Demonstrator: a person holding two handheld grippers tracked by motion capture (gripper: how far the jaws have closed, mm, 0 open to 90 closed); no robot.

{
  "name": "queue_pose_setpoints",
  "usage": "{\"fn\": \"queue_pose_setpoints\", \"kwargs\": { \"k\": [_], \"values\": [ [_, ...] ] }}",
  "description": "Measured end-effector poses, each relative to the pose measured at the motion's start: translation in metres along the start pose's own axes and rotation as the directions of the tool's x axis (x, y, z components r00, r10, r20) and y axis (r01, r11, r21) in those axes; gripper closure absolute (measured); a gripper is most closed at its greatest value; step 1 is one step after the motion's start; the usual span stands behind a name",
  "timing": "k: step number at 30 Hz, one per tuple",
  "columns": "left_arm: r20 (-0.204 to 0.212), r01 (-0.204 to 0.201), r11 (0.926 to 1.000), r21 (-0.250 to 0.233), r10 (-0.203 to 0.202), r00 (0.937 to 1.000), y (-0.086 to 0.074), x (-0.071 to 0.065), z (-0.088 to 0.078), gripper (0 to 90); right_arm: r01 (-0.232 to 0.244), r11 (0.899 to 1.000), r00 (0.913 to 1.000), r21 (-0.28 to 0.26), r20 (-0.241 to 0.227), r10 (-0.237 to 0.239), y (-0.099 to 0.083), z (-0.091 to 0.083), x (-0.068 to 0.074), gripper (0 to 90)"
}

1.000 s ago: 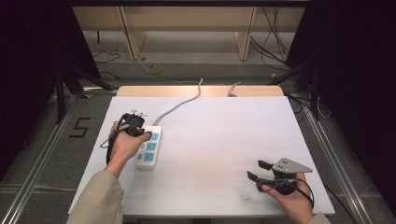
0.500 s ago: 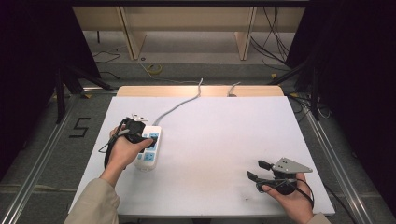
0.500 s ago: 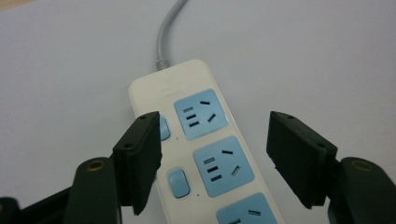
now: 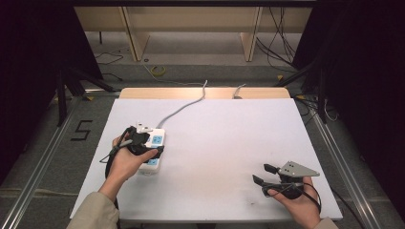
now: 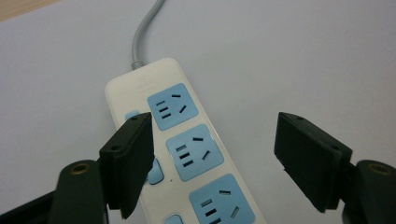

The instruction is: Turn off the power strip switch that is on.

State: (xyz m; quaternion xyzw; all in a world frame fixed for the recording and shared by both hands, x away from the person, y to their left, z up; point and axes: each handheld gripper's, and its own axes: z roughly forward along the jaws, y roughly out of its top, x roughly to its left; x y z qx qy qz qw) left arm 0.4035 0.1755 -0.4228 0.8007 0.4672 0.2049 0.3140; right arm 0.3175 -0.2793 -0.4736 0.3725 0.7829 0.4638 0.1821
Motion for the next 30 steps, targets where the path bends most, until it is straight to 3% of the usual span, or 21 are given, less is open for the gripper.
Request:
{"fn": "queue_pose_setpoints", "kwargs": {
  "k": [10,18,30],
  "values": [
    [0.009,-0.013,0.9993,-0.037,0.013,0.9999,-0.018,-0.009,-0.005,22.9,-0.003,1.0,1.0,0.006,0.0,0.003,0.0,0.0,0.001,37.0],
    [0.016,-0.06,0.995,-0.079,0.062,0.998,-0.032,-0.013,-0.014,20.3,-0.003,1.0,1.0,0.006,-0.001,0.003,0.0,0.001,0.001,36.7],
    [0.02,-0.069,0.9882,-0.137,0.072,0.9972,-0.061,-0.015,-0.021,18.9,0.002,1.0,1.0,0.01,-0.008,-0.001,0.0,0.001,0.001,36.3]
  ]
}}
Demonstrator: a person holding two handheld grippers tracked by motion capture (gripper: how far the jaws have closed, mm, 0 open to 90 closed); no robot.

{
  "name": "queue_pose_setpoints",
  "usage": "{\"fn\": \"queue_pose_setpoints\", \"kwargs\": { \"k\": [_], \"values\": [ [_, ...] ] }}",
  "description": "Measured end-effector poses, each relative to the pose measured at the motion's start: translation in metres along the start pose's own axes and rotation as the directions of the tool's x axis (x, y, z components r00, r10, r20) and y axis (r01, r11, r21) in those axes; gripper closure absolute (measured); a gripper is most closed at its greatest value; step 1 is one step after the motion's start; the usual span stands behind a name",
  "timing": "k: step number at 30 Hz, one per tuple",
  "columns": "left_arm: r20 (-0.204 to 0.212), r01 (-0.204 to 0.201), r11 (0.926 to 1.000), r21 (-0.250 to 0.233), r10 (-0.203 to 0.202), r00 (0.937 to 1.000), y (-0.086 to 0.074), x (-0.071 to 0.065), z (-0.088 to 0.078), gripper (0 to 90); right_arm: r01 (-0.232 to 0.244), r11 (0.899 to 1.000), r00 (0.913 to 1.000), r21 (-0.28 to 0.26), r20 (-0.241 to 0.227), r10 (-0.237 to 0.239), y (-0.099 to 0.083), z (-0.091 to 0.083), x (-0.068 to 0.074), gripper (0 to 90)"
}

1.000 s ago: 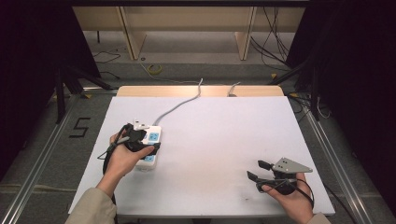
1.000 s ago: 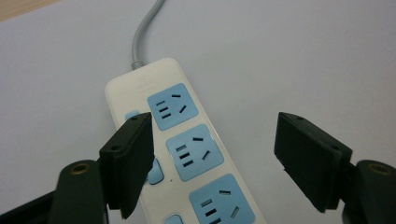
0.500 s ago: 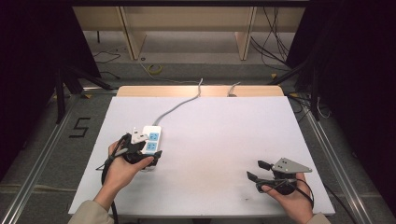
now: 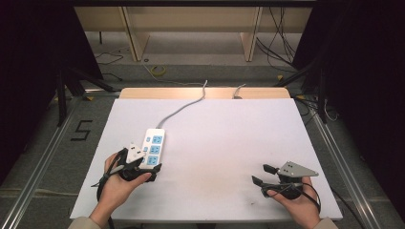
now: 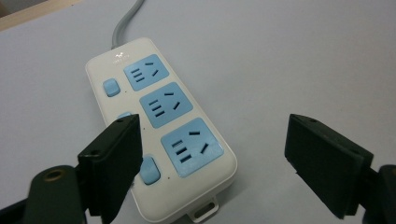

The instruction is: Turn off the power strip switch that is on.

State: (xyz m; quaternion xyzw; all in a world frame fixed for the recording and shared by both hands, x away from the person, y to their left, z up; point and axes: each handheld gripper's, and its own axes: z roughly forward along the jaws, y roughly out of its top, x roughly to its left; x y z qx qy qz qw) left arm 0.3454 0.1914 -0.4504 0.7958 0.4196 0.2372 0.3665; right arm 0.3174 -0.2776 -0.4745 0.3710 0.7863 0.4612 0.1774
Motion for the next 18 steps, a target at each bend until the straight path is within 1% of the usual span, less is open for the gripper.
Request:
{"fn": "queue_pose_setpoints", "kwargs": {
  "k": [2,4,9,12,18],
  "values": [
    [-0.002,-0.002,0.9999,-0.012,0.002,1.0,-0.004,-0.001,-0.002,18.9,-0.001,1.0,1.0,-0.001,0.002,0.001,0.0,0.0,0.0,36.3],
    [-0.008,-0.013,0.9998,-0.012,0.012,0.9999,-0.009,-0.002,-0.004,18.9,-0.003,1.0,1.0,-0.004,0.001,0.003,0.0,-0.001,0.0,36.3],
    [-0.01,-0.019,0.9998,0.005,0.019,0.9998,-0.02,-0.007,-0.006,18.8,0.004,1.0,1.0,-0.006,-0.001,-0.004,0.001,-0.001,0.0,36.3],
    [-0.016,-0.011,0.9999,0.005,0.011,0.9998,-0.023,-0.007,-0.008,18.8,0.005,1.0,1.0,-0.004,-0.006,-0.005,0.001,-0.001,0.0,36.2],
    [-0.025,-0.02,0.9998,0.009,0.02,0.9995,-0.025,-0.007,-0.006,18.8,0.005,1.0,1.0,-0.005,-0.006,-0.005,0.001,-0.001,0.0,36.0]
  ]
}}
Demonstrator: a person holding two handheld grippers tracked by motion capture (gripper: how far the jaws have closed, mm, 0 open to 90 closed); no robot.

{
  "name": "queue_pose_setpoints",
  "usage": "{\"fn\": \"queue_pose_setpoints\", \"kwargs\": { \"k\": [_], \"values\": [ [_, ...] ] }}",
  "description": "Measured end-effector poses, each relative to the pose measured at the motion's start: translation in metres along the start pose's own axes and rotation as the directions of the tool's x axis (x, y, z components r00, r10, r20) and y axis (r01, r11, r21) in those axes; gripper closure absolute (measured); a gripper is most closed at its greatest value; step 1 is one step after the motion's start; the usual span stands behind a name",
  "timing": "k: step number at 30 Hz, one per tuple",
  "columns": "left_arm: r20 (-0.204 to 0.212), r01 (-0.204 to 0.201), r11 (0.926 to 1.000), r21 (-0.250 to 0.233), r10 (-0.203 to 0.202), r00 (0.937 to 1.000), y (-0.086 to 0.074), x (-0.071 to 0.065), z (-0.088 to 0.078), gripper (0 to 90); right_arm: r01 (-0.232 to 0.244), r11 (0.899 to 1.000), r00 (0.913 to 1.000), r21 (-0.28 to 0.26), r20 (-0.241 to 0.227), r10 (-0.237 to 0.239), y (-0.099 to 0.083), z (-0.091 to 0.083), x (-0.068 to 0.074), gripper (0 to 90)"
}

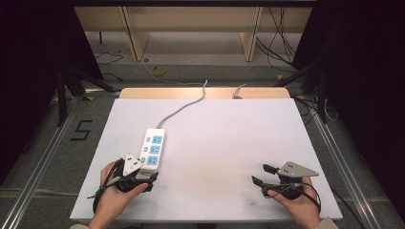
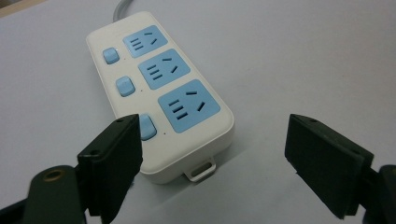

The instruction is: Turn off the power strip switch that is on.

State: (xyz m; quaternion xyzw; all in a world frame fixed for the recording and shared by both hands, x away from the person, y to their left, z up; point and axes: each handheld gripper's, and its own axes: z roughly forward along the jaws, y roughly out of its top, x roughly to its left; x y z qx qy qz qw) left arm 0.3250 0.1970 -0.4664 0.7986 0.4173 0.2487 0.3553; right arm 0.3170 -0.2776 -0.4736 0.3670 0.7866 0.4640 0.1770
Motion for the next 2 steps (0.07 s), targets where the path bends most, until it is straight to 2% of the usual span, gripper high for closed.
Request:
{"fn": "queue_pose_setpoints", "kwargs": {
  "k": [2],
  "values": [
    [0.002,-0.005,1.0,0.0,0.005,1.0,0.0007,-0.0019,0.0,18.8,-0.001,1.0,1.0,-0.002,0.002,0.001,0.0,0.0002,-0.0005,35.7]
  ]
}}
